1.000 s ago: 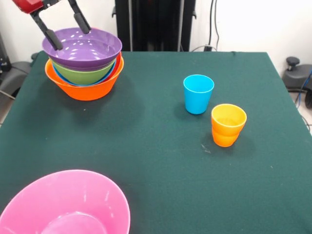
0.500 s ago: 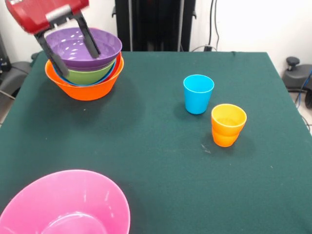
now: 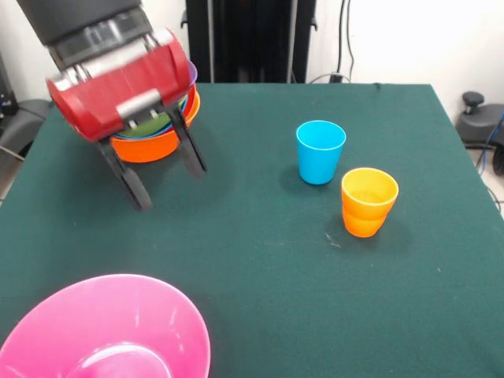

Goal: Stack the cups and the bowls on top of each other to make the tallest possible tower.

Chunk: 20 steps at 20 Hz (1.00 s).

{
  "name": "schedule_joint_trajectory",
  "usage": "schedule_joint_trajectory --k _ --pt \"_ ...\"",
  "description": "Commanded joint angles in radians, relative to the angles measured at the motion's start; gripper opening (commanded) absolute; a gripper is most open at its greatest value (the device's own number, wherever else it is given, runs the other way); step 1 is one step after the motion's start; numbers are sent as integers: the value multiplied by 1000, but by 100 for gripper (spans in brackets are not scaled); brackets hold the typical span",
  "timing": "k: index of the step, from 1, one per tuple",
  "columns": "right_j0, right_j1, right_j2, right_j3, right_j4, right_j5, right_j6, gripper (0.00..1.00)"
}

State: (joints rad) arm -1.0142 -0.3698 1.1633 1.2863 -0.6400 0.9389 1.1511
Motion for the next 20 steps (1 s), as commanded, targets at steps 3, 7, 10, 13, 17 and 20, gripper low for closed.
schedule_joint_trajectory --k 3,7,10,13,17,20 --pt "92 115 -88 -196 -115 -17 -371 100" --pt "130 97 -111 -258 -159 2 -380 100" --pt "148 109 -115 -303 -178 -7 -362 100" --pt "167 129 -104 -352 -186 6 -381 100" --pt "182 134 -105 -387 -199 24 -392 100" --pt "196 143 -121 -396 -210 26 -374 100"
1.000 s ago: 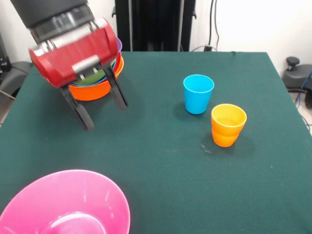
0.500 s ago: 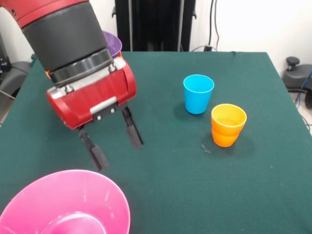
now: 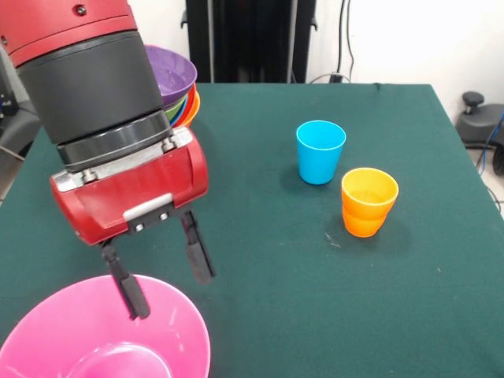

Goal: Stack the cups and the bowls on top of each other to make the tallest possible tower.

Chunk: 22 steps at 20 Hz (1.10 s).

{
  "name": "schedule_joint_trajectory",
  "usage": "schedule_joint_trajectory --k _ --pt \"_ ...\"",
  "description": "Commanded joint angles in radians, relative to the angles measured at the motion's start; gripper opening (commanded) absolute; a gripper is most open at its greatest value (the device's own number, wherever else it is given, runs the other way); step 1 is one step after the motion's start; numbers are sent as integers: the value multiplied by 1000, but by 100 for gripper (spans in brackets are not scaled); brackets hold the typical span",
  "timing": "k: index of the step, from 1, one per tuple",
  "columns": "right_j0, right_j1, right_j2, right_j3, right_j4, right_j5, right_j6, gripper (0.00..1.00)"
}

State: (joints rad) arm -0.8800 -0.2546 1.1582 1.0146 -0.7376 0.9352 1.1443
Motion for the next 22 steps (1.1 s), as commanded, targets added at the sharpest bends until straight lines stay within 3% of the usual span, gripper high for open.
schedule_joint_trajectory --k 1,16,22 --pt "64 29 -121 -115 -113 18 -354 100" --pt "76 4 -216 25 -58 -4 -95 100" --pt "91 5 -240 8 -45 12 -93 100"
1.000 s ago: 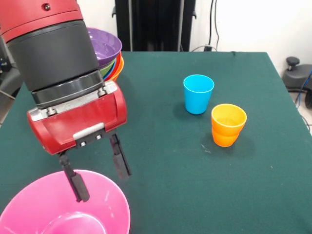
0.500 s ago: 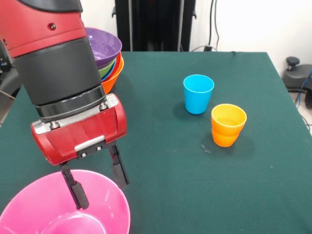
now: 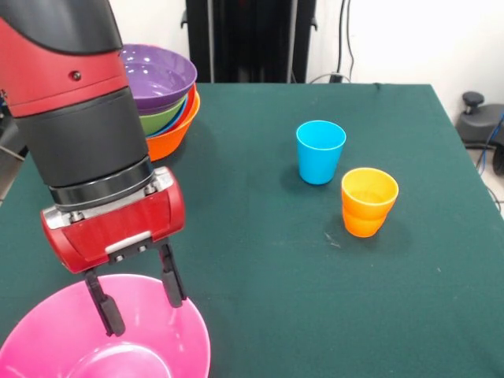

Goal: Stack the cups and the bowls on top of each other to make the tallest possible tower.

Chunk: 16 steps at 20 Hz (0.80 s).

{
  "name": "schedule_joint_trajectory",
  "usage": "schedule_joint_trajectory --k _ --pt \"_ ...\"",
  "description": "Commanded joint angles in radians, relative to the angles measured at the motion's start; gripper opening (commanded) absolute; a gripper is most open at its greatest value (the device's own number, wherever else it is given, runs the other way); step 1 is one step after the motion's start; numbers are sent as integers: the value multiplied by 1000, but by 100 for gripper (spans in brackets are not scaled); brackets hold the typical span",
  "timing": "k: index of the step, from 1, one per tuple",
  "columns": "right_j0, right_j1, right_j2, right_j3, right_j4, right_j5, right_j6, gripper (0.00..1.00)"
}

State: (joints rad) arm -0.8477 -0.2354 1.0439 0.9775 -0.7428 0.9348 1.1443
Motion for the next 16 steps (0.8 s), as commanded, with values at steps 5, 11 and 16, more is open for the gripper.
schedule_joint_trajectory --k 5,11,16 --pt "54 -34 -125 69 9 39 -77 100" --pt "55 -49 -129 82 49 57 -71 100" --pt "47 -61 -119 92 71 62 -96 100"
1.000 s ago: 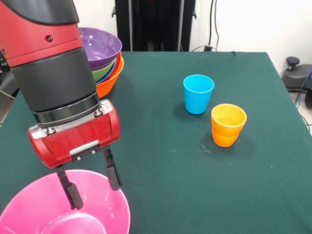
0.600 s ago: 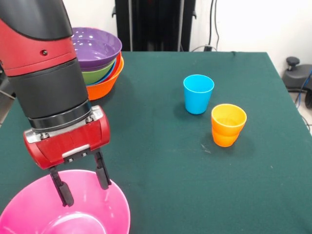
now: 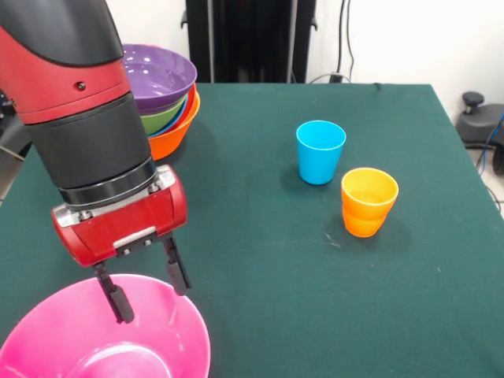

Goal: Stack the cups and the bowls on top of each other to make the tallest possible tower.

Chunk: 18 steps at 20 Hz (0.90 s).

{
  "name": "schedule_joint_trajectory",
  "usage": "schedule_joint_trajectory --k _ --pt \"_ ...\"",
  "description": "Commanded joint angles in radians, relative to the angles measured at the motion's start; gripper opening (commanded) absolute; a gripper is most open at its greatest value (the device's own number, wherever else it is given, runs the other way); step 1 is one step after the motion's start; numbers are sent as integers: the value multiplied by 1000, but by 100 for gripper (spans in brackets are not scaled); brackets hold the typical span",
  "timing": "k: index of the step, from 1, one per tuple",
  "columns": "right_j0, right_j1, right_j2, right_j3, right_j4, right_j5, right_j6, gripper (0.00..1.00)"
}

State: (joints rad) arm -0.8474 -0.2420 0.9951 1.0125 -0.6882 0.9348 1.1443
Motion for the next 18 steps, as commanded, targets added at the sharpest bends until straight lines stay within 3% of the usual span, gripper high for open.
schedule_joint_trajectory --k 1,12,18 --pt "48 -58 -73 65 17 55 -94 100" --pt "72 -27 -110 49 -16 9 -104 100" --pt "85 -31 -141 71 -28 -18 -53 100"
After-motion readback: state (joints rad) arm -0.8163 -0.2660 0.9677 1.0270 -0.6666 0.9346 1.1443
